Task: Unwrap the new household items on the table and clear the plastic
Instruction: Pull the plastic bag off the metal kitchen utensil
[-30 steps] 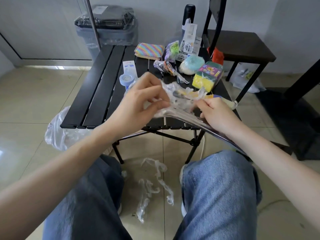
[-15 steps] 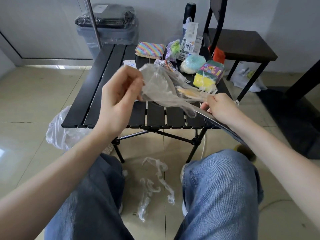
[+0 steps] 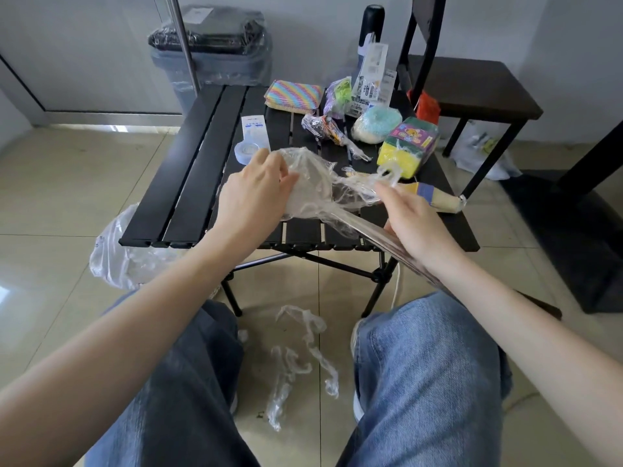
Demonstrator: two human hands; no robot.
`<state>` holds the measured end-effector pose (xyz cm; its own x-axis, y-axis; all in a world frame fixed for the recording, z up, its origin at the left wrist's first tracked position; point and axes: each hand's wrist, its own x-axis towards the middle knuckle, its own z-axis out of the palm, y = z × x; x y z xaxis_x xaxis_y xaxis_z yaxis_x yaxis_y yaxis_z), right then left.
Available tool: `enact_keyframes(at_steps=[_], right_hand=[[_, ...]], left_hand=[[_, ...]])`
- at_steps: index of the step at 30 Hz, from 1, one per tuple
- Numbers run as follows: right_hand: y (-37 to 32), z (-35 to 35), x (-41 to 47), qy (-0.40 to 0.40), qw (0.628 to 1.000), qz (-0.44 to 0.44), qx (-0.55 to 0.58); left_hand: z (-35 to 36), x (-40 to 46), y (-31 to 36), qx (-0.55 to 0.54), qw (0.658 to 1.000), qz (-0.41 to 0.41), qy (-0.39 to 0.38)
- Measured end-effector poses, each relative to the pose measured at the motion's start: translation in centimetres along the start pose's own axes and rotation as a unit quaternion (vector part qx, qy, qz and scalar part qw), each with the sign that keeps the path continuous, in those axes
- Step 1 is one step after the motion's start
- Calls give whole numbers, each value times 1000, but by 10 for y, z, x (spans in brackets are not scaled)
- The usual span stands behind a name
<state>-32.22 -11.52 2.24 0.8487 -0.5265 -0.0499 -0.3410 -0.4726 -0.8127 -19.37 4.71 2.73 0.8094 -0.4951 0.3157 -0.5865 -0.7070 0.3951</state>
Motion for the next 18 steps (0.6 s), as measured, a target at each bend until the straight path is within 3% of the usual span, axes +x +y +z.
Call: enact_keyframes(at_steps=[5, 12, 15, 18], right_hand=[[9, 3, 4, -72, 996, 32, -31], [17, 6, 5, -26, 987, -15, -161], [16, 4, 5, 5, 982, -36, -183], [12, 4, 6, 4, 980, -49, -191]], left_hand=[[-3, -8, -5, -139, 989, -1, 47], [-5, -3, -4, -271, 960, -66, -15], [2, -4, -6, -177, 979, -64, -80], [14, -6, -12, -163, 983, -75, -49]])
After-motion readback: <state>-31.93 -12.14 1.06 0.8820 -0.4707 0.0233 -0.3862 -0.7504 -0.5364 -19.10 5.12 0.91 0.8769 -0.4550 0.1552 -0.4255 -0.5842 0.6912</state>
